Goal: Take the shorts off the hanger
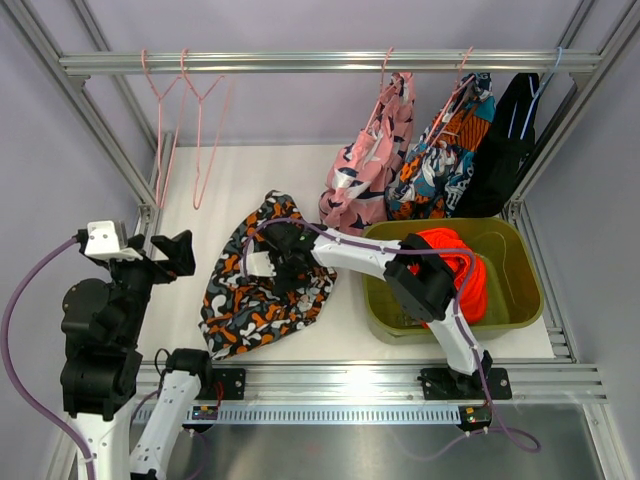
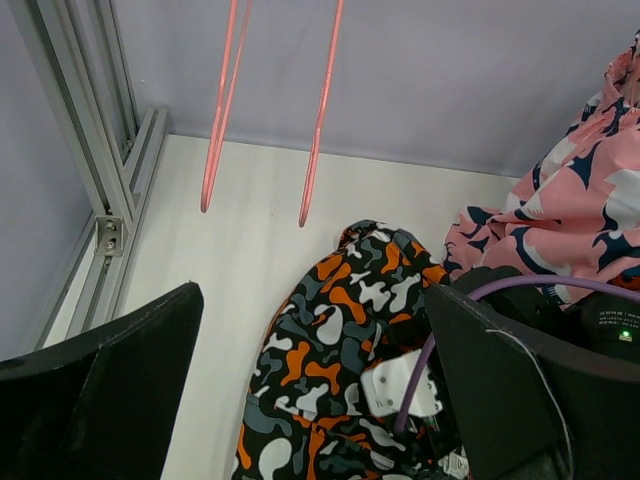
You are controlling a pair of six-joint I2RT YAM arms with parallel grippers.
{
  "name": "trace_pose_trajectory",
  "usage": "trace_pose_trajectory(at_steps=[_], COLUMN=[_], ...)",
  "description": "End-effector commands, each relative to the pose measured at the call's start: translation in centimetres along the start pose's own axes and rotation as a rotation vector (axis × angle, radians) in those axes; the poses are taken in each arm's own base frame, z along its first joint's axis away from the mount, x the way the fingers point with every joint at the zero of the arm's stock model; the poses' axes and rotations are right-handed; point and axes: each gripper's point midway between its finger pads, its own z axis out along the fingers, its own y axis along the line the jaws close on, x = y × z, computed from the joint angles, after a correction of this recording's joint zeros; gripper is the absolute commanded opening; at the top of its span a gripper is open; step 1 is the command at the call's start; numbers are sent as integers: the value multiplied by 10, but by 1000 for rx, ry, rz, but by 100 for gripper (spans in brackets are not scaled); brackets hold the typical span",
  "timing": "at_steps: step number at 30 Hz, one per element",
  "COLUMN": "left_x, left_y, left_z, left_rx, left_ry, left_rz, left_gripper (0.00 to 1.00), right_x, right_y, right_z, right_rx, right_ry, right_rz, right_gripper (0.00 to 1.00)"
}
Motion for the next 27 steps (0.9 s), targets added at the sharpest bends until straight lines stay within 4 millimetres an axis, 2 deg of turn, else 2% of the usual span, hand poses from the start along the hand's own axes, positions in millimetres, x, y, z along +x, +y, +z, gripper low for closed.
trace_pose_trajectory(at_steps=[1,2,4,5,6,9,10,13,14,16,17,19,20,21,22,27], left_x=[-2,-2,-2,-1,-1,0,-1,-4,-6,-10,-15,-20,-26,-28,-31,-42], left_y=[2,2,1,0,-1,-4,-4,-7,-8,-9,-10,-11,-12,-13,-13,-15], left_z=[-1,-1,1,1,2,5,5,6,6,6,5,3,2,2,1,-2], left_rx=[-11,-7,-2,6,10,25,29,43,48,52,54,57,60,61,63,70], left_ry=[-15,-13,-12,-9,-11,-10,-14,-24,-34,-44,-57,-73,-88,-95,-104,-140], left_rz=[5,6,14,16,17,15,15,12,12,8,8,6,3,2,2,-4], left_gripper=[99,99,99,99,99,99,99,99,99,99,99,99,99,99,99,99], right_x=[3,1,-3,-5,-9,-23,-32,-56,-67,-90,-98,-118,-127,-126,-137,-144], right_y=[-23,-16,-9,3,5,20,23,25,19,19,6,0,-11,-19,-26,-41], right_z=[-7,-7,-9,-11,-13,-26,-31,-60,-81,-109,-138,-178,-200,-214,-241,-313], right_rx=[78,44,8,-52,-68,-134,-158,-177,-157,-194,-174,-197,-175,-175,-173,-190], right_ry=[47,35,22,12,-5,-71,-113,-227,-279,-399,-468,-593,-644,-674,-744,-890], right_rz=[44,57,89,105,122,207,218,240,237,256,266,296,292,318,303,312], right_gripper=[94,84,72,65,43,8,3,0,0,0,0,0,0,0,0,0])
